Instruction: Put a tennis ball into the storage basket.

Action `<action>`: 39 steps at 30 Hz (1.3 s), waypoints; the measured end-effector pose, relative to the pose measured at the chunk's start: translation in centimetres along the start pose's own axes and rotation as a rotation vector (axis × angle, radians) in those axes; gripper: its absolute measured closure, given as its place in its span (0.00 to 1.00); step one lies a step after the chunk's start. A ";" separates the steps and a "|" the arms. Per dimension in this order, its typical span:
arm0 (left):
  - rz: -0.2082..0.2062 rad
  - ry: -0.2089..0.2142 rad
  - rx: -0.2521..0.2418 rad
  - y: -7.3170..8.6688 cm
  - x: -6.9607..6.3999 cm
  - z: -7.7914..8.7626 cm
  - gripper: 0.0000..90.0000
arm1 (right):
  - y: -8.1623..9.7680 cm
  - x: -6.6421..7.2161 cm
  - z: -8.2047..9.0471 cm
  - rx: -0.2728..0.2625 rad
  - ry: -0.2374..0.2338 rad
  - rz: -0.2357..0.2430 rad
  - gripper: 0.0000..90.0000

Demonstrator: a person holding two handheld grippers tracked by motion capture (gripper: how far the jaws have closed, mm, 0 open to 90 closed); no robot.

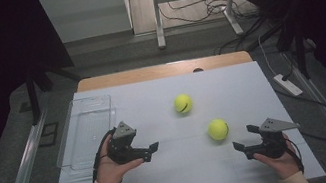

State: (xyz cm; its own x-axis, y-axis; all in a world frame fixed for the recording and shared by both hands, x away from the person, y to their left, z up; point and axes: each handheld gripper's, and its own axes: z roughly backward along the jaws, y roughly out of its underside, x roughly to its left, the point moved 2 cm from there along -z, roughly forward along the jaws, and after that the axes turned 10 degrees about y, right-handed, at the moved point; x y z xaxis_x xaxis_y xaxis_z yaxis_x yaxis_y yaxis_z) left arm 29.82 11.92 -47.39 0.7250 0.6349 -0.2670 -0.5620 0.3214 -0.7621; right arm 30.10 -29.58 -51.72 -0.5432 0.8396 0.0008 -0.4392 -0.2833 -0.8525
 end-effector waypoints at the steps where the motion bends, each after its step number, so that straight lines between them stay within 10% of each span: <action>1: -0.001 0.002 0.002 -0.1 0.0 0.0 0.08 | 0.0 0.0 0.0 0.001 -0.001 0.000 0.13; 39: -0.055 0.016 0.048 -3.3 0.2 -3.4 0.08 | 0.0 0.1 -0.1 0.000 -0.004 0.001 0.13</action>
State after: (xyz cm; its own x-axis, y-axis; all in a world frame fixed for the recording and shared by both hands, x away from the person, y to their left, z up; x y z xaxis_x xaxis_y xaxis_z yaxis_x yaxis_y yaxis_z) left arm 33.18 8.59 -46.92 0.7618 0.6036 -0.2351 -0.5390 0.3894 -0.7469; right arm 30.11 -29.47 -51.71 -0.5464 0.8375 0.0015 -0.4381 -0.2843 -0.8528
